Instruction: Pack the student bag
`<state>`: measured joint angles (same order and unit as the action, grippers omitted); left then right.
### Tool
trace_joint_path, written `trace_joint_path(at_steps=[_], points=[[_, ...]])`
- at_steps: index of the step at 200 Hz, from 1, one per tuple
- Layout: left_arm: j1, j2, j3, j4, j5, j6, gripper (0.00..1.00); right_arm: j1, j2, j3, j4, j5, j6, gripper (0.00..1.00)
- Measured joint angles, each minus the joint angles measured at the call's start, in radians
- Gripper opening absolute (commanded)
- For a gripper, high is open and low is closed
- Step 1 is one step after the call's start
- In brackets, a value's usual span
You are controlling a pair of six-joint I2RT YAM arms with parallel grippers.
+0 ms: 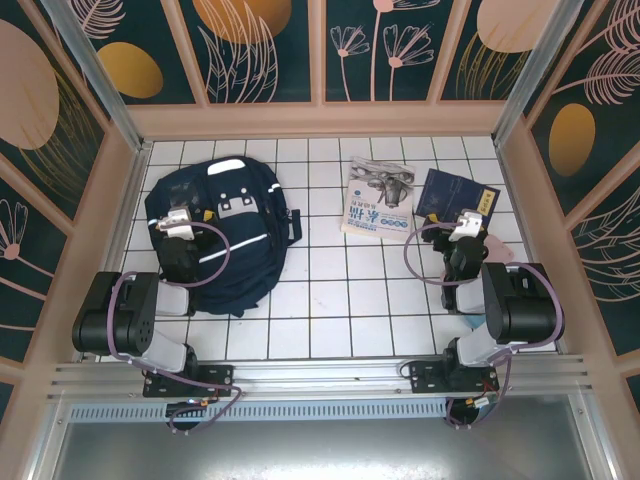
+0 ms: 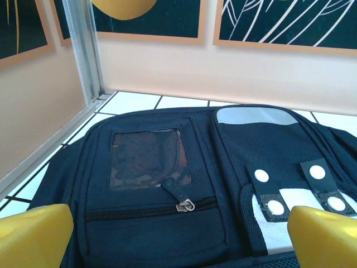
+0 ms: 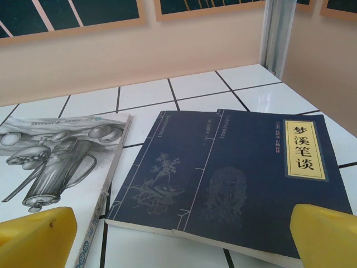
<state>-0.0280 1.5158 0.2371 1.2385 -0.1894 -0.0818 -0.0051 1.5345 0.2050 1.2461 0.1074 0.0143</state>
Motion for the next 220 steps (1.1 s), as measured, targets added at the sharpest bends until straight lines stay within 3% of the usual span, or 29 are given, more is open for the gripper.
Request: trace_joint_path(at_steps=[175, 220], points=[[0.000, -0.003, 0.000, -0.001, -0.002, 0.000, 0.99, -0.001, 0.000, 0.002, -0.006, -0.016, -0.002, 0.99], [0.000, -0.206, 0.008, -0.147, -0.059, -0.018, 0.99, 0.002, -0.143, 0.046, -0.180, 0.027, 0.010, 0.99]])
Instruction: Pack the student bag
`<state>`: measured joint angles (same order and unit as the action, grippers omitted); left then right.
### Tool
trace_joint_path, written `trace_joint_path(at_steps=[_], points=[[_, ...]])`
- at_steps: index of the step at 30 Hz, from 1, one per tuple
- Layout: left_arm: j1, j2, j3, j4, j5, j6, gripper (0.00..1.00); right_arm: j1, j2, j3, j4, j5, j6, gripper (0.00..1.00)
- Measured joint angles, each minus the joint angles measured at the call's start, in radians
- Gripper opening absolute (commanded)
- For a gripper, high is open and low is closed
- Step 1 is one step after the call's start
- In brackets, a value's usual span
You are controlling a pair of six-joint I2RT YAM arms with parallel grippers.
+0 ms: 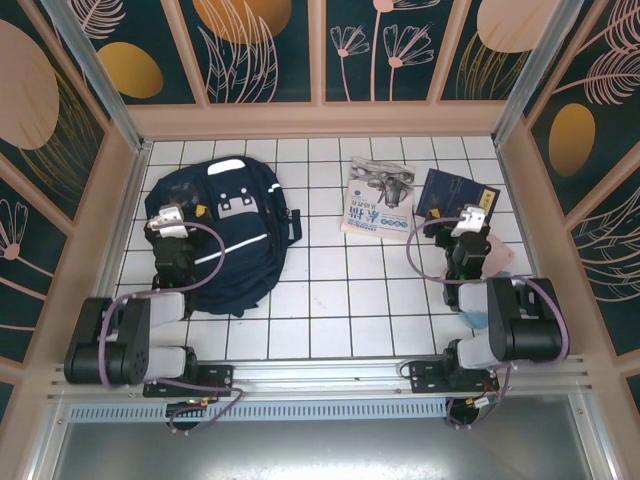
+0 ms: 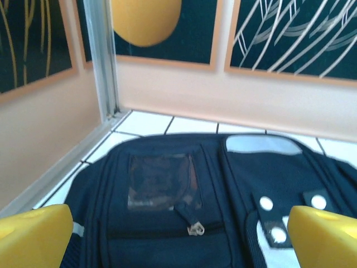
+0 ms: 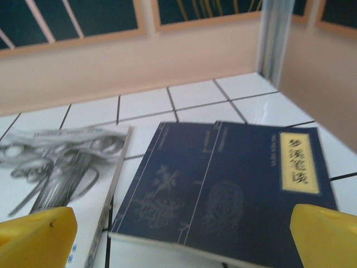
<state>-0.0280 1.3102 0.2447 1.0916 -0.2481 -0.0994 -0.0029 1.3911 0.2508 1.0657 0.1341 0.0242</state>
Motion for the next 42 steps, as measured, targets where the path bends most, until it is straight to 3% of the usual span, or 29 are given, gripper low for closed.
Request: trace_joint_path(at_steps=[8, 12, 16, 21, 27, 33, 42], points=[[0.000, -0.244, 0.154, -0.370, -0.029, -0.109, 0.99, 0.021, -0.202, 0.254, -0.462, 0.089, 0.193, 0.99], [0.000, -0.256, 0.338, -0.636, -0.048, -0.259, 0.99, 0.029, -0.161, 0.463, -0.700, -0.019, 0.330, 0.99], [0.000, -0.200, 0.487, -0.828, -0.051, -0.338, 0.99, 0.122, -0.026, 0.627, -0.847, -0.167, 0.388, 0.99], [0.000, -0.160, 0.497, -0.983, -0.028, -0.391, 0.99, 0.311, 0.190, 0.772, -0.921, -0.355, 0.455, 0.88], [0.000, -0.150, 0.495, -1.051, 0.057, -0.426, 0.98, 0.480, 0.508, 1.007, -0.952, -0.484, 0.534, 0.86], [0.000, -0.150, 0.476, -1.055, 0.142, -0.445, 0.98, 0.540, 0.833, 1.366, -0.978, -0.525, 0.573, 0.76], [0.000, -0.150, 0.471, -1.061, 0.200, -0.454, 0.98, 0.556, 1.083, 1.648, -1.035, -0.602, 0.584, 0.73]])
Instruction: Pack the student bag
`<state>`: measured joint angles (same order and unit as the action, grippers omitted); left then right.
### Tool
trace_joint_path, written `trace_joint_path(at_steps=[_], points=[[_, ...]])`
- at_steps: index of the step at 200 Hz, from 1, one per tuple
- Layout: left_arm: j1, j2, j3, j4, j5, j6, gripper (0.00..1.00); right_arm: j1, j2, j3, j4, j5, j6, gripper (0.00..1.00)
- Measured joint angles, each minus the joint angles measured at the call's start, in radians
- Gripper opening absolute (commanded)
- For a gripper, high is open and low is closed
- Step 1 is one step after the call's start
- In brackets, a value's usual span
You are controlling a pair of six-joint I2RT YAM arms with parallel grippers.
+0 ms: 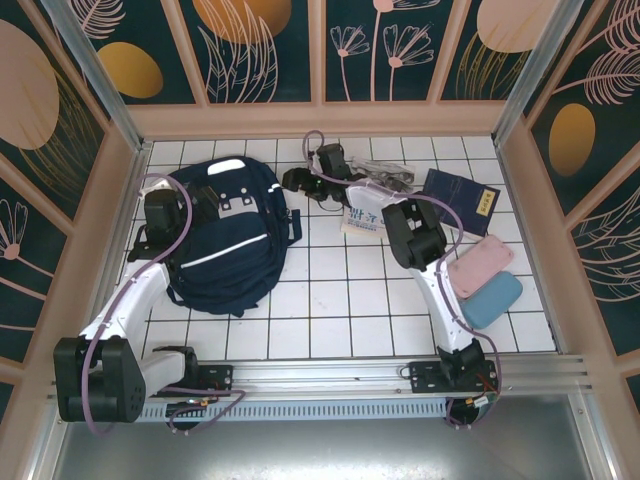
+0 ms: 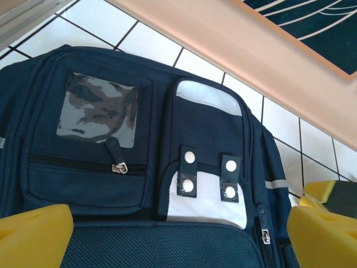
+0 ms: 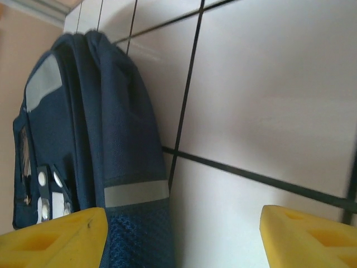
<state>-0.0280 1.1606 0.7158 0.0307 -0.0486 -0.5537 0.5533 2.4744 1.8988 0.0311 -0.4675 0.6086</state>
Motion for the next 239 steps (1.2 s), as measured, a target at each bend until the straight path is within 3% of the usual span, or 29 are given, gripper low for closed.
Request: trace_joint_path(at_steps=[22, 51, 68, 91, 104, 127, 152, 166, 195, 239], points=[[0.000, 0.001, 0.000, 0.000, 0.015, -0.003, 0.99, 0.018, 0.014, 0.026, -0.003, -0.038, 0.000, 0.69], [0.000, 0.003, 0.000, 0.000, 0.029, -0.010, 0.98, 0.046, 0.020, 0.035, -0.009, -0.083, -0.003, 0.54], [0.000, 0.004, 0.000, 0.000, 0.043, -0.016, 0.98, 0.057, 0.031, 0.049, -0.017, -0.092, -0.011, 0.39], [0.000, 0.005, 0.000, 0.000, 0.067, -0.018, 0.99, 0.056, 0.033, 0.061, -0.056, -0.087, -0.032, 0.09], [0.000, 0.007, 0.000, 0.000, 0.088, -0.019, 0.98, 0.050, 0.033, 0.068, -0.082, -0.080, -0.048, 0.00], [-0.004, 0.016, 0.001, 0.000, 0.121, -0.021, 0.94, 0.043, 0.029, 0.056, -0.094, -0.068, -0.070, 0.00], [-0.050, 0.046, 0.032, -0.033, 0.127, -0.015, 0.92, 0.032, -0.068, -0.088, -0.072, -0.044, -0.061, 0.00], [-0.109, 0.076, 0.072, -0.056, 0.119, 0.001, 0.85, 0.014, -0.156, -0.200, -0.056, -0.035, -0.040, 0.00], [-0.245, 0.147, 0.174, -0.119, 0.081, 0.027, 0.83, -0.049, -0.328, -0.386, 0.008, -0.039, 0.041, 0.00], [-0.481, 0.237, 0.312, -0.246, -0.030, 0.055, 0.67, -0.089, -0.391, -0.454, 0.103, -0.058, 0.177, 0.00]])
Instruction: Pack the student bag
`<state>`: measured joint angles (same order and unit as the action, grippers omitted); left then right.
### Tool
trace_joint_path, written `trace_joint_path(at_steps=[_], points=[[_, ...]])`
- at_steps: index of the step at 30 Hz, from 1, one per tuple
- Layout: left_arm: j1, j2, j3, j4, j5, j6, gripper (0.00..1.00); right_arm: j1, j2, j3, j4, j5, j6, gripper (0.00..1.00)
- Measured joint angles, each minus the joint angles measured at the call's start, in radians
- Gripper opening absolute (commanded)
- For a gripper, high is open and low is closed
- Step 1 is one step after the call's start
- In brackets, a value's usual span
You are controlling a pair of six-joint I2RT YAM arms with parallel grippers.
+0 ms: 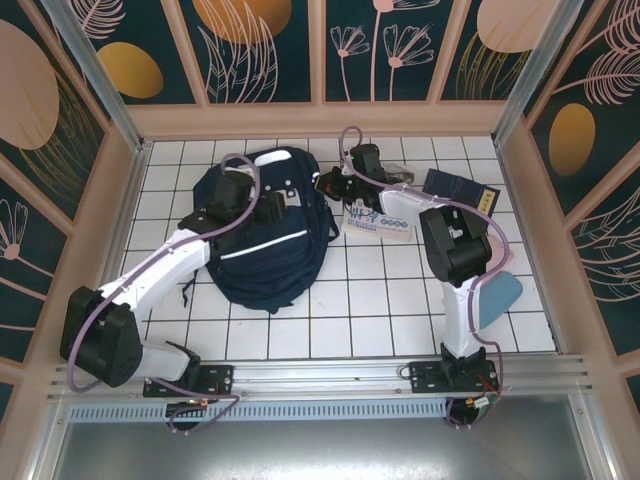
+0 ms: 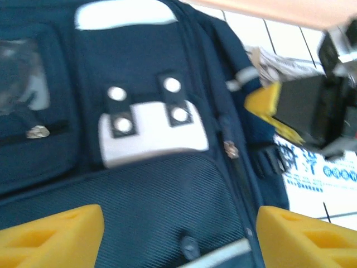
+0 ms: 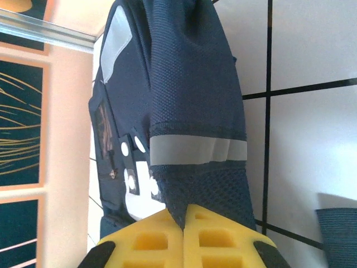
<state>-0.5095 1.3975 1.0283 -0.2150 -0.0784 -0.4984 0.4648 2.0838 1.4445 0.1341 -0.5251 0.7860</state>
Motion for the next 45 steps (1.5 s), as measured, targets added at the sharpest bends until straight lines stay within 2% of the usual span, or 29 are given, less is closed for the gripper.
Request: trace_joint_path(at_steps=[5, 9, 13, 17, 23, 28, 29, 30, 31, 33, 35, 37, 41, 45], points=[[-0.177, 0.060, 0.037, -0.060, -0.058, -0.018, 0.60, 0.002, 0.000, 0.000, 0.035, -0.047, 0.080, 0.00], [-0.256, 0.155, 0.072, -0.066, -0.035, -0.050, 0.52, 0.003, 0.000, 0.000, 0.066, -0.082, 0.122, 0.00], [-0.283, 0.269, 0.142, -0.088, -0.034, -0.068, 0.47, 0.002, 0.000, 0.000, 0.076, -0.106, 0.142, 0.00], [-0.290, 0.388, 0.270, -0.166, -0.111, -0.091, 0.43, 0.002, 0.000, 0.000, 0.080, -0.113, 0.148, 0.00], [-0.291, 0.449, 0.359, -0.247, -0.182, -0.103, 0.35, 0.002, 0.000, 0.000, 0.080, -0.113, 0.149, 0.00], [-0.291, 0.466, 0.389, -0.294, -0.234, -0.115, 0.17, 0.002, 0.000, 0.000, 0.080, -0.113, 0.148, 0.00], [-0.291, 0.466, 0.391, -0.299, -0.241, -0.117, 0.11, 0.002, 0.000, 0.000, 0.080, -0.113, 0.148, 0.00], [-0.291, 0.466, 0.391, -0.304, -0.248, -0.116, 0.02, 0.002, 0.000, 0.000, 0.080, -0.113, 0.148, 0.03], [-0.291, 0.466, 0.392, -0.309, -0.254, -0.119, 0.00, 0.002, 0.000, -0.001, 0.080, -0.113, 0.148, 0.10], [-0.291, 0.466, 0.392, -0.314, -0.260, -0.119, 0.00, 0.000, 0.000, -0.006, 0.080, -0.112, 0.142, 0.33], [-0.293, 0.466, 0.392, -0.315, -0.265, -0.113, 0.00, -0.005, -0.007, -0.018, 0.077, -0.106, 0.129, 0.51], [-0.293, 0.458, 0.389, -0.315, -0.271, -0.102, 0.00, -0.012, -0.034, -0.038, 0.069, -0.093, 0.098, 0.60], [-0.293, 0.379, 0.354, -0.313, -0.267, -0.066, 0.00, -0.053, -0.143, -0.121, 0.051, -0.079, 0.036, 0.60], [-0.280, 0.270, 0.316, -0.306, -0.240, -0.035, 0.00, -0.098, -0.231, -0.218, 0.064, -0.099, -0.032, 0.52]])
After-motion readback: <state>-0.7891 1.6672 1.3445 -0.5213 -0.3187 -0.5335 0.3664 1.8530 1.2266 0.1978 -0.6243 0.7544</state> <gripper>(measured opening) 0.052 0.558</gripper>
